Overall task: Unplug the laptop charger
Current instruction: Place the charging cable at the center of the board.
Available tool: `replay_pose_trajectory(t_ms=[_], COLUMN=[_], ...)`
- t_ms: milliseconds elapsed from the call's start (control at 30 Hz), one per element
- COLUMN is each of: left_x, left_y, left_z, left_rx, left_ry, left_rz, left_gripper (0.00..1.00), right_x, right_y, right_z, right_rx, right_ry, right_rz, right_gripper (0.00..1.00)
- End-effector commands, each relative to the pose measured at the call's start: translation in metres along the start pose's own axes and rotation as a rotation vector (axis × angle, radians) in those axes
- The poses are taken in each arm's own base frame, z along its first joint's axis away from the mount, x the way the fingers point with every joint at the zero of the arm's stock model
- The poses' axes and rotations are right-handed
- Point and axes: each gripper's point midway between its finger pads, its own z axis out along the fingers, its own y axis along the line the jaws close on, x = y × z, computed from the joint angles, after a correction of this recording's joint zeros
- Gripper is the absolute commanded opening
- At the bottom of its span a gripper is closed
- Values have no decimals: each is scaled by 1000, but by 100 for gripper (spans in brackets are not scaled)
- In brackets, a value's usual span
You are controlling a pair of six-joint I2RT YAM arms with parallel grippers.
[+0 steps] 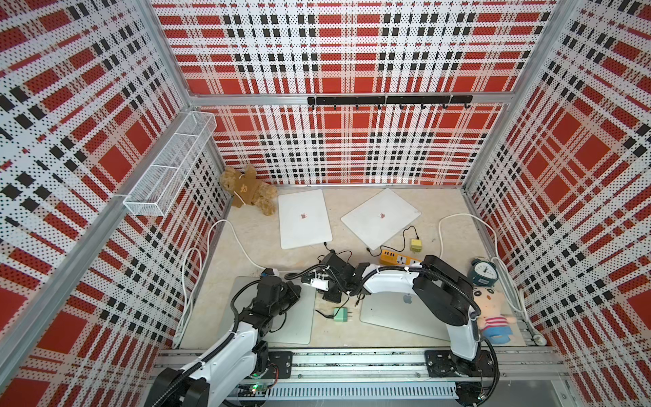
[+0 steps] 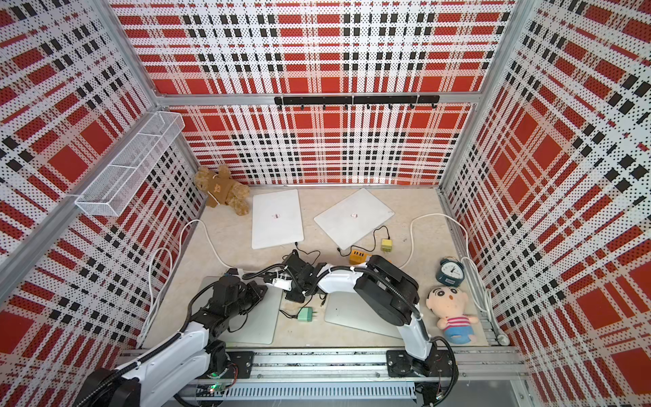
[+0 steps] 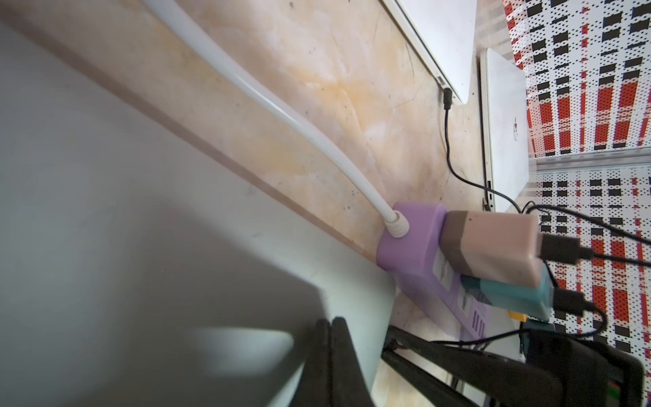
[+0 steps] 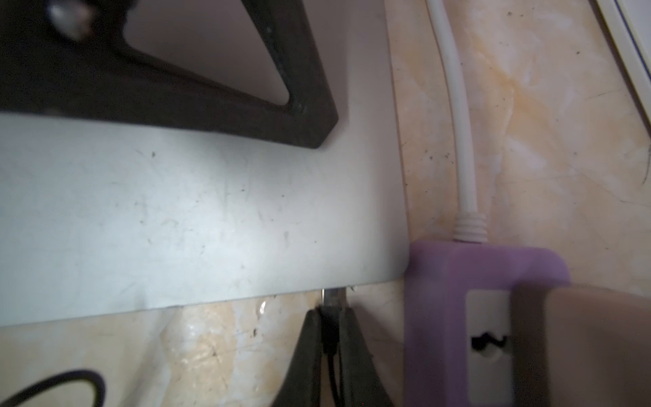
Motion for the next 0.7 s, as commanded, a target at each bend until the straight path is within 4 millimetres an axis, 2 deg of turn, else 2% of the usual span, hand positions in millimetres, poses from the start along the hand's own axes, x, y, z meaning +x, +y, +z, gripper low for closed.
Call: replay_pose_trajectory(t_ms=[0, 200, 367, 500, 667], left_x=[7, 7, 7, 5, 4], left_y=[11, 9, 4, -4, -14], left_z=[1, 1, 1, 1, -1], left_rx=[-42, -40, -33, -23, -19], left_ry=[14, 16, 11, 5, -3], left_rz=[5, 11, 21, 31, 53], left_gripper=[5, 6, 8, 10, 12], right_x=[-1, -5, -13, -25, -42], right_y=[2, 4, 4, 2, 3], right_z=[-14, -19, -27, -41, -64], right_rx=[13, 20, 30, 40, 49], right_ry=[7, 5, -19, -62, -138], right_rz=[-18, -28, -33, -30, -24], right_gripper=[6, 9, 23, 31, 35])
